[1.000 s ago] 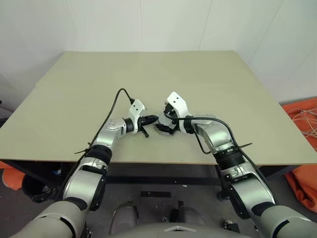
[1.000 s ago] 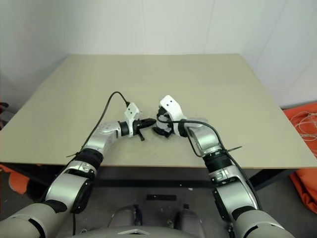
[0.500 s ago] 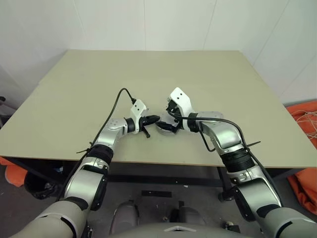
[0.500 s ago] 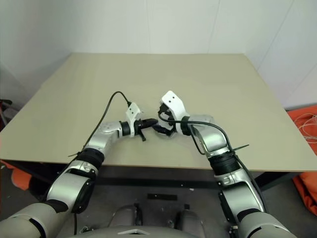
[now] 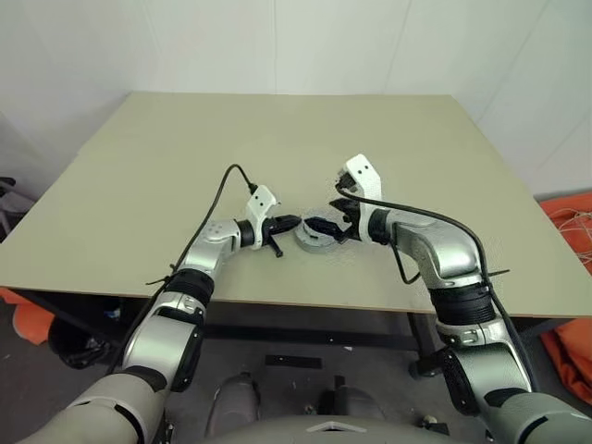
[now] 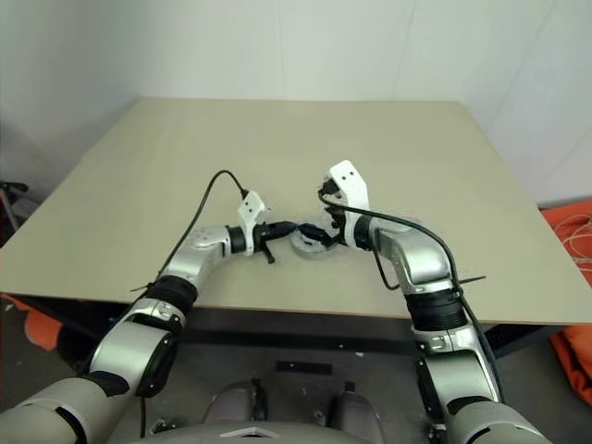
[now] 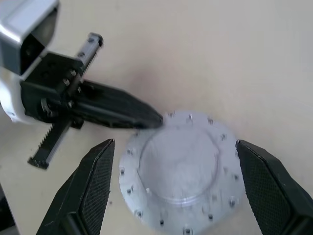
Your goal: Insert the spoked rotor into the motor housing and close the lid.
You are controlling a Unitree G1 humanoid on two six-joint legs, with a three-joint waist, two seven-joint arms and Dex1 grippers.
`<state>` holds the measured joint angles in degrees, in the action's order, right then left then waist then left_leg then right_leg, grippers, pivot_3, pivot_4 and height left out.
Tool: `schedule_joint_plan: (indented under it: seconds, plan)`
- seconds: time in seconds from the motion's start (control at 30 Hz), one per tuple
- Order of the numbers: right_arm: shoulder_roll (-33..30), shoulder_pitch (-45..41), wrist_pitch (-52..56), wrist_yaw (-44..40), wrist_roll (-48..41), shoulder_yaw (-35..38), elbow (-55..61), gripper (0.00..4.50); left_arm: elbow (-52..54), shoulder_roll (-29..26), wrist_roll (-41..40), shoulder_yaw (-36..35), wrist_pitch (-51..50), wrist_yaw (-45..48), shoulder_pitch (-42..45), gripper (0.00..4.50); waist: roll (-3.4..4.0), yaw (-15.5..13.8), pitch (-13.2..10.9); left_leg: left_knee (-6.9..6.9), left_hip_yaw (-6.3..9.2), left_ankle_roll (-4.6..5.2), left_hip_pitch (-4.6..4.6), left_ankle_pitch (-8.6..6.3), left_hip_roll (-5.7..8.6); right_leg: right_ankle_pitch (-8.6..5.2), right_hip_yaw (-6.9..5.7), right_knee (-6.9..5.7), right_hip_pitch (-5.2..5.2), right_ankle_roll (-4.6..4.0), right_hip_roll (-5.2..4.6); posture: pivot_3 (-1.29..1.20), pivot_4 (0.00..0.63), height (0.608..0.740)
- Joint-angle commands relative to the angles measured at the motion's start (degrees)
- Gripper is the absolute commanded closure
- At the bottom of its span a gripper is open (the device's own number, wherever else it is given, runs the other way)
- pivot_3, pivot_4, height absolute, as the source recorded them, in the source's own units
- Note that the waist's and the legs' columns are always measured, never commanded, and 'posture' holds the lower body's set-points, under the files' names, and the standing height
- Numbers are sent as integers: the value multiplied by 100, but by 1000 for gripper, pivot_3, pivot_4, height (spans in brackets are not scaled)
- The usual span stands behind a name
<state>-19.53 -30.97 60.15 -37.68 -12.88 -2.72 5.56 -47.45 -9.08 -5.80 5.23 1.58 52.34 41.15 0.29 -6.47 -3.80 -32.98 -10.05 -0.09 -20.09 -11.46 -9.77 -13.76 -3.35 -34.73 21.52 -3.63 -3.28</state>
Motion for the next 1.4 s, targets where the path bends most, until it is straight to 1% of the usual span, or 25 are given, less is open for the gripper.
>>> schedule_joint_plan:
  seconds: [0.03, 0.1, 0.23, 0.5, 0.6, 0.77, 1.03, 1.23, 1.4]
  plan:
    - [-224, -58, 976, 189, -358, 493, 428, 36, -17, -29, 53, 33, 64, 48, 115, 4500, 0, -37, 0, 0, 0, -1, 1, 1, 0, 0, 0, 0, 0, 0, 0, 0, 0, 740]
    - [-276, -153, 1479, 260, -533, 776, 409, 36, -32, -27, 51, 30, 74, 73, 124, 4500, 0, -65, 0, 0, -1, -8, 2, 4, 0, 0, 0, -1, 1, 1, 0, 0, 0, 740]
    - [-294, -323, 2091, 430, -738, 1188, 250, 36, -72, -2, 46, 29, 117, 114, 153, 4500, 0, -83, 0, 1, 0, -16, 5, 9, -2, 0, 0, -2, 1, 1, 1, 0, 0, 740]
    - [71, -360, 2789, 871, -933, 1747, 159, 36, -130, 48, 62, 25, 196, 134, 201, 4500, 1, -125, 0, 2, 0, -17, 1, 10, 0, 0, 0, -3, 3, 1, 1, 0, 0, 740]
    - [306, -452, 3165, 1033, -959, 2088, 48, 36, -137, 38, 69, 24, 219, 149, 211, 4500, 1, -132, 0, 2, 0, -17, 2, 10, 0, 0, 0, -3, 3, 1, 1, 0, 0, 740]
    - [644, -506, 3235, 1452, -1227, 2676, -540, 36, -152, 26, 88, 26, 241, 165, 228, 4500, 1, -146, 0, 2, 0, -19, 3, 11, 0, 0, 0, -4, 2, 1, -1, 0, 0, 740]
    - [1090, -701, 3235, 2193, -1497, 3470, -1031, 36, -144, 40, 95, 34, 255, 181, 223, 4500, 2, -155, 0, 2, 0, -23, 3, 13, -1, 0, -1, -9, 5, 1, 0, 0, 0, 740]
    - [1295, -755, 3235, 2579, -1820, 3808, -1111, 36, -175, 44, 105, 37, 265, 182, 252, 4500, 2, -158, 0, 2, -1, -25, 5, 14, -1, 0, -1, -9, 5, 1, 0, 0, 0, 740]
    - [1446, -811, 3235, 2873, -2300, 4019, -1192, 36, -214, 58, 114, 38, 280, 180, 280, 4500, 3, -183, -1, 6, -1, -26, 2, 15, -1, 0, -1, -9, 9, 1, 0, 0, 0, 740]
